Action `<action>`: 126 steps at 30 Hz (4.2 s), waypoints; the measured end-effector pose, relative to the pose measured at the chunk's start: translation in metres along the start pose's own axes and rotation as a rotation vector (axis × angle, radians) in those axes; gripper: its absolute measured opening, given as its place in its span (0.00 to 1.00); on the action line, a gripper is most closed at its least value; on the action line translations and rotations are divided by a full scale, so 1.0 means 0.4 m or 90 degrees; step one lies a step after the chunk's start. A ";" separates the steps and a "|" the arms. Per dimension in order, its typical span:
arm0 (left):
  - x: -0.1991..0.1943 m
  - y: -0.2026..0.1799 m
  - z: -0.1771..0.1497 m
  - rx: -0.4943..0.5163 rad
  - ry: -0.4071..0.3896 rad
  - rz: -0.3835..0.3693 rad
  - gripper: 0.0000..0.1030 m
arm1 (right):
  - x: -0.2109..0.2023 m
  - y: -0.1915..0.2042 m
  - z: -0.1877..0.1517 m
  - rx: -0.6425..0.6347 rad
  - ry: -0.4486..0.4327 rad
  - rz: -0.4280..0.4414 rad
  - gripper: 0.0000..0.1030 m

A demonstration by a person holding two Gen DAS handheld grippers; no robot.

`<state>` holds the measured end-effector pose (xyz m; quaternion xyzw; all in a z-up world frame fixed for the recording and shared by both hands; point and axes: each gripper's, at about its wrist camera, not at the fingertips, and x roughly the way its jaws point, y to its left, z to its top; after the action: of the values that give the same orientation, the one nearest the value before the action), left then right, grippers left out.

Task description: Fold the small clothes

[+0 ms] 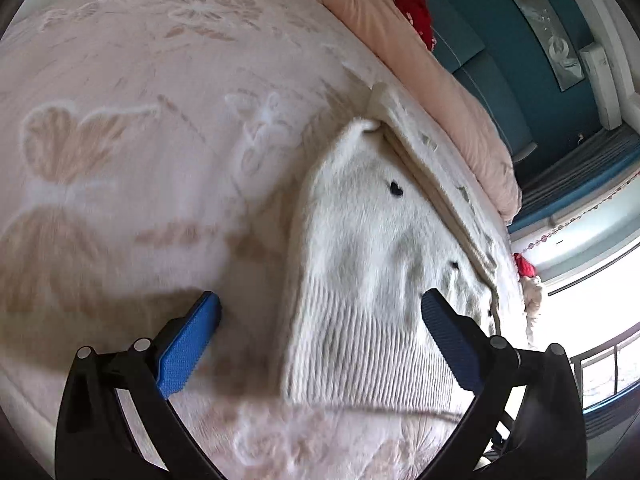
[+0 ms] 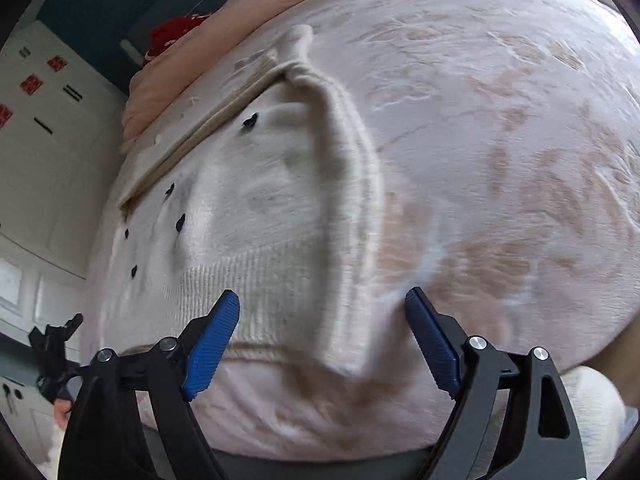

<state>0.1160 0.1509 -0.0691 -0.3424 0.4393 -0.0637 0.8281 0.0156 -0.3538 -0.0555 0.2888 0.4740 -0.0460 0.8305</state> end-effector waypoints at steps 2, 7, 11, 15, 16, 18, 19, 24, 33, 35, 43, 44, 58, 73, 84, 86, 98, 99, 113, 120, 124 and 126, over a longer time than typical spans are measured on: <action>0.013 -0.017 -0.007 -0.009 0.003 0.013 0.95 | 0.014 0.023 0.000 -0.014 -0.008 -0.001 0.79; 0.059 -0.052 0.014 -0.008 0.060 0.027 0.27 | 0.036 0.032 0.035 0.037 0.009 0.037 0.12; 0.029 -0.055 0.027 -0.044 0.074 0.022 0.07 | -0.055 0.071 0.062 0.019 -0.035 0.060 0.11; -0.092 -0.081 0.022 -0.018 0.068 -0.005 0.06 | -0.151 0.121 0.054 -0.068 -0.030 0.047 0.10; -0.120 -0.085 0.013 -0.008 0.073 -0.006 0.06 | -0.175 0.128 0.043 -0.098 -0.019 0.034 0.09; -0.169 -0.094 -0.011 0.023 0.081 -0.001 0.06 | -0.205 0.125 0.022 -0.140 0.002 0.014 0.09; -0.201 -0.100 -0.031 0.049 0.087 0.011 0.06 | -0.224 0.120 0.004 -0.166 0.021 0.003 0.09; -0.320 -0.083 -0.158 0.129 0.166 0.038 0.06 | -0.284 0.064 -0.126 -0.249 0.124 -0.032 0.09; -0.503 -0.049 -0.356 0.152 0.266 0.034 0.05 | -0.424 0.026 -0.385 -0.297 0.263 0.003 0.09; -0.521 -0.063 -0.338 0.151 0.261 0.024 0.05 | -0.452 0.036 -0.366 -0.294 0.249 0.017 0.09; -0.408 -0.279 -0.014 0.218 0.072 -0.024 0.07 | -0.431 0.068 0.049 -0.171 0.013 0.117 0.14; -0.365 -0.299 0.023 0.230 0.056 -0.018 0.08 | -0.382 0.055 0.105 -0.133 -0.006 0.128 0.16; -0.037 -0.212 0.088 0.197 0.016 0.094 0.72 | -0.153 0.022 0.128 -0.099 -0.122 -0.076 0.77; 0.058 -0.229 0.128 0.200 0.095 0.011 0.08 | -0.059 0.068 0.211 -0.130 -0.068 -0.059 0.09; 0.139 -0.357 0.306 0.235 0.045 0.050 0.10 | 0.006 0.074 0.423 -0.078 -0.107 -0.061 0.10; 0.245 -0.314 0.278 0.239 0.068 0.124 0.13 | 0.133 0.035 0.408 -0.070 -0.034 -0.120 0.11; 0.106 -0.351 0.102 0.234 0.013 0.070 0.58 | -0.025 0.214 0.249 -0.104 -0.114 0.021 0.30; 0.111 -0.358 0.066 0.235 0.032 0.053 0.58 | 0.002 0.244 0.215 -0.111 -0.088 0.046 0.29; -0.046 -0.253 -0.028 0.227 0.046 0.059 0.83 | -0.030 0.220 0.061 -0.165 -0.032 -0.023 0.58; -0.080 -0.016 -0.090 -0.066 0.093 0.030 0.88 | -0.070 -0.044 -0.043 0.062 0.041 0.010 0.58; -0.028 -0.028 -0.079 -0.100 0.081 -0.010 0.88 | -0.035 -0.103 -0.015 0.163 0.023 0.076 0.64; -0.008 -0.042 -0.057 -0.109 0.072 -0.005 0.83 | -0.006 -0.121 0.023 0.226 0.003 0.103 0.65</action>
<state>0.1000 0.1278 -0.0650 -0.4096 0.4878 -0.0486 0.7694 0.0044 -0.3993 -0.0711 0.4683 0.4359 -0.0611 0.7661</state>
